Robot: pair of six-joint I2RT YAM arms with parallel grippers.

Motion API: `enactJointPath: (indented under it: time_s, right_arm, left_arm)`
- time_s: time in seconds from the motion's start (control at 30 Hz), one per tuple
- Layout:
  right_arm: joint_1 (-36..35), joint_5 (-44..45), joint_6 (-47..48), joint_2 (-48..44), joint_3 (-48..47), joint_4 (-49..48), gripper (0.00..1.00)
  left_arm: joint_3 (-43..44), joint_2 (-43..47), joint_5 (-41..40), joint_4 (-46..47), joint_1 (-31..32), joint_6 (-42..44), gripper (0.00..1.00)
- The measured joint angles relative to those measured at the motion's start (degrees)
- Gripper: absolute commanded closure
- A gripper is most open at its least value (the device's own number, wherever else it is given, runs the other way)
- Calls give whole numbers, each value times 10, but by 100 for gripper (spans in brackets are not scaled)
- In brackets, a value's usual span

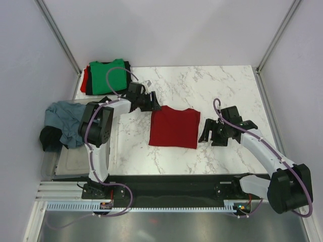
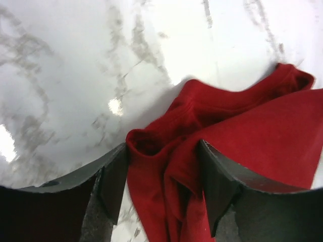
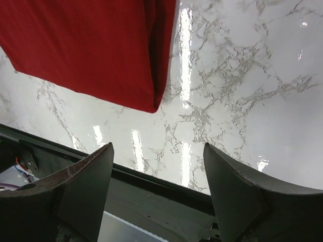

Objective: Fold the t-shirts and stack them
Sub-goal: Fold the tshirt, then neatly place the folded tshirt to the corner

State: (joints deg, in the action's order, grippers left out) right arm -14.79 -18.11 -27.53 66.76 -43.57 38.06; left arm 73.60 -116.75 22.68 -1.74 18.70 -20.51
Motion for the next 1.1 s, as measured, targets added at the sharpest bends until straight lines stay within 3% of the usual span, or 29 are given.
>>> enactJointPath:
  time_s: [0.1, 0.23, 0.27, 0.33, 0.37, 0.57, 0.7, 0.97, 1.1]
  right_arm:
    - [0, 1, 2, 11, 9, 0, 21]
    - [0, 2, 4, 16, 16, 0, 21]
    - [0, 2, 4, 16, 17, 0, 21]
    - [0, 2, 4, 16, 18, -1, 21]
    - [0, 2, 4, 15, 18, -1, 21]
    - [0, 1, 4, 0, 26, -3, 21]
    - [0, -4, 3, -11, 42, -12, 21]
    - [-16, -16, -24, -43, 90, -64, 21]
    - [-61, -8, -67, -60, 140, -131, 22]
  left_arm:
    - [1, -12, 27, 27, 0, 0, 37]
    - [-6, -16, 48, 43, 0, 0, 46]
    - [-8, -16, 51, 46, 0, 0, 61]
    - [-13, -17, 56, 45, 1, -1, 81]
    - [-18, -19, 62, 43, 1, -2, 98]
    - [-21, -19, 79, 42, 1, -5, 98]
    - [-9, -2, 65, -23, 1, -1, 98]
    - [89, 47, -2, -176, -9, 36, 98]
    - [159, 55, -36, -224, -33, 56, 98]
